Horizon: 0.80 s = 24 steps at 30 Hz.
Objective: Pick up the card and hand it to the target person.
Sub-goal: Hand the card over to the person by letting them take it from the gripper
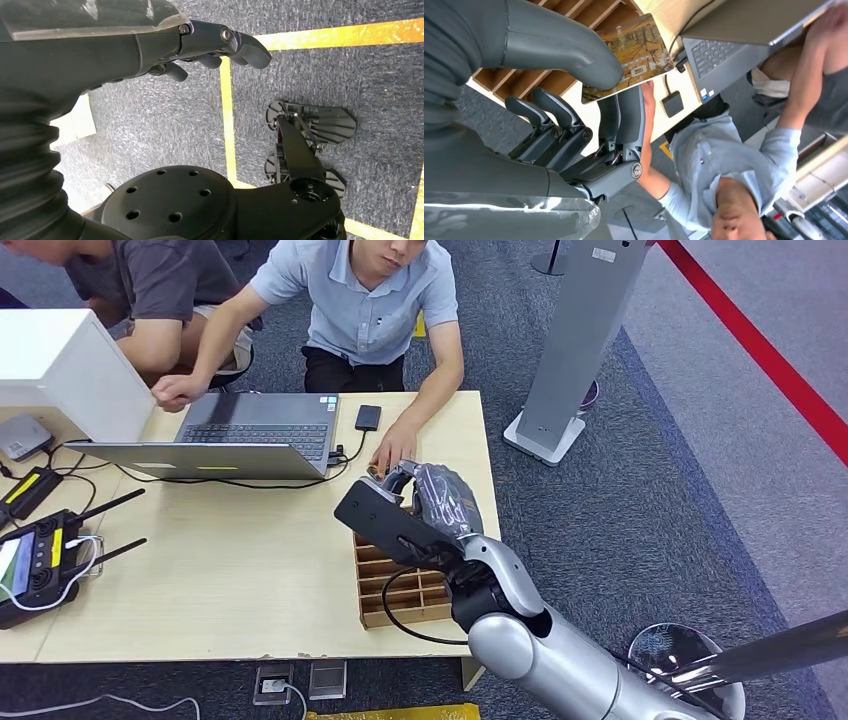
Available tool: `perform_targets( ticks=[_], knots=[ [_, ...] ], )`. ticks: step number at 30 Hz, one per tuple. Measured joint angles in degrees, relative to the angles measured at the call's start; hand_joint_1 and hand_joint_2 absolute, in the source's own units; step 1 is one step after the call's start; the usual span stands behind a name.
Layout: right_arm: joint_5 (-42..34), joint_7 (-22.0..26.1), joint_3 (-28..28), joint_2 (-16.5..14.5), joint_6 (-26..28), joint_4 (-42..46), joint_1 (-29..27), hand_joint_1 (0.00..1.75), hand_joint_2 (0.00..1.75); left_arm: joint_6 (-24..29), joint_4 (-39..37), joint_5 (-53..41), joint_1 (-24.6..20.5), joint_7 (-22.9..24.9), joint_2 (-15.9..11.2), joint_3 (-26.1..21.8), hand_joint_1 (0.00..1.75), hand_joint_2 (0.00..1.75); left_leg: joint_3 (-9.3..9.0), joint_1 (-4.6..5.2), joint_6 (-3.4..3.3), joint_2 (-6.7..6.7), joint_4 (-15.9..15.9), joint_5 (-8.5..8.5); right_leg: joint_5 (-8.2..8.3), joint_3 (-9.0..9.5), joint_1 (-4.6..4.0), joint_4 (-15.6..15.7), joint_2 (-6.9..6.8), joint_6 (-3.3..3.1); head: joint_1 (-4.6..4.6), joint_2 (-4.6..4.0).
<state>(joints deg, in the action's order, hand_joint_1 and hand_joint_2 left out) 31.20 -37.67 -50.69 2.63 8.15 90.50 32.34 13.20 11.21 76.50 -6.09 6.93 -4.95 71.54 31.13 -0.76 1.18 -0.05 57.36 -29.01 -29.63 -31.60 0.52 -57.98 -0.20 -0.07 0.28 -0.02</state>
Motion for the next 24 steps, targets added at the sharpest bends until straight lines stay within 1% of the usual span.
perform_targets(
  ticks=[2,3,6,7,9,12,16,20,24],
  knots=[
    [-1.01,3.08,-0.38,-0.79,0.02,-3.08,1.68,1.75,1.75,-0.38,0.0,-0.83,-0.11,-0.12,-0.01,0.02,0.0,1.75,0.03,0.0,0.0,0.0,0.0,0.0,0.01,-0.01,0.0,-0.02,0.0,-0.01,0.05,0.0],
    [-1.86,5.95,-0.56,-1.65,0.52,-5.64,3.01,1.75,1.75,-0.67,0.0,-1.44,-0.2,-0.31,-0.01,0.03,0.0,1.75,0.04,0.0,0.01,0.0,0.0,0.02,0.02,-0.01,0.0,-0.04,0.0,-0.02,0.07,0.0],
    [-5.65,17.39,-0.82,-5.43,3.27,-17.56,9.02,1.75,1.75,-1.6,0.0,-3.19,-0.61,-1.4,0.0,0.21,0.0,1.75,0.04,0.0,0.02,-0.05,0.0,0.1,0.03,-0.02,0.0,-0.09,-0.08,-0.04,-0.05,0.0],
    [-6.71,20.36,-0.83,-6.67,4.1,-21.88,11.21,1.75,1.75,-1.79,0.0,-3.57,-0.74,-1.75,0.01,0.33,0.0,1.75,0.04,0.0,0.01,-0.07,0.0,0.13,0.03,-0.02,0.0,-0.09,-0.13,-0.04,-0.08,0.0],
    [-7.68,23.69,-0.81,-8.69,5.27,-29.61,14.81,1.75,1.75,-2.04,0.0,-3.99,-0.93,-2.15,0.01,0.56,0.0,1.75,0.05,0.0,0.01,-0.1,0.0,0.16,0.04,-0.02,0.0,-0.1,-0.19,-0.04,-0.1,0.0],
    [-7.03,25.36,-0.88,-10.95,6.97,-38.73,18.32,1.75,1.75,-2.2,0.0,-4.16,-1.31,-2.27,0.01,0.89,0.0,1.75,0.07,0.0,0.0,-0.1,0.0,0.17,0.04,-0.04,0.0,-0.11,-0.19,-0.04,-0.07,0.0],
    [-5.59,25.11,-1.31,-13.14,8.45,-47.16,21.38,1.75,1.75,-2.28,0.0,-4.05,-1.72,-2.26,0.01,1.05,0.0,1.75,0.07,0.0,0.0,-0.08,0.0,0.16,0.04,-0.06,0.0,-0.1,-0.17,-0.04,-0.01,0.0],
    [-5.57,24.31,-1.59,-14.42,8.86,-53.26,23.05,1.75,1.75,-2.43,0.0,-4.09,-1.91,-2.21,0.0,1.4,0.0,1.75,0.08,0.0,-0.01,-0.08,0.0,0.16,0.04,-0.08,0.0,-0.08,-0.17,-0.03,0.0,0.0],
    [-5.58,23.78,-1.75,-14.8,9.5,-56.55,23.75,1.75,1.75,-2.44,0.0,-4.1,-2.06,-2.16,0.0,1.86,0.0,1.75,0.07,0.0,0.0,-0.07,0.0,0.16,0.05,-0.08,0.0,-0.08,-0.16,-0.03,-0.03,0.0]
  ],
)
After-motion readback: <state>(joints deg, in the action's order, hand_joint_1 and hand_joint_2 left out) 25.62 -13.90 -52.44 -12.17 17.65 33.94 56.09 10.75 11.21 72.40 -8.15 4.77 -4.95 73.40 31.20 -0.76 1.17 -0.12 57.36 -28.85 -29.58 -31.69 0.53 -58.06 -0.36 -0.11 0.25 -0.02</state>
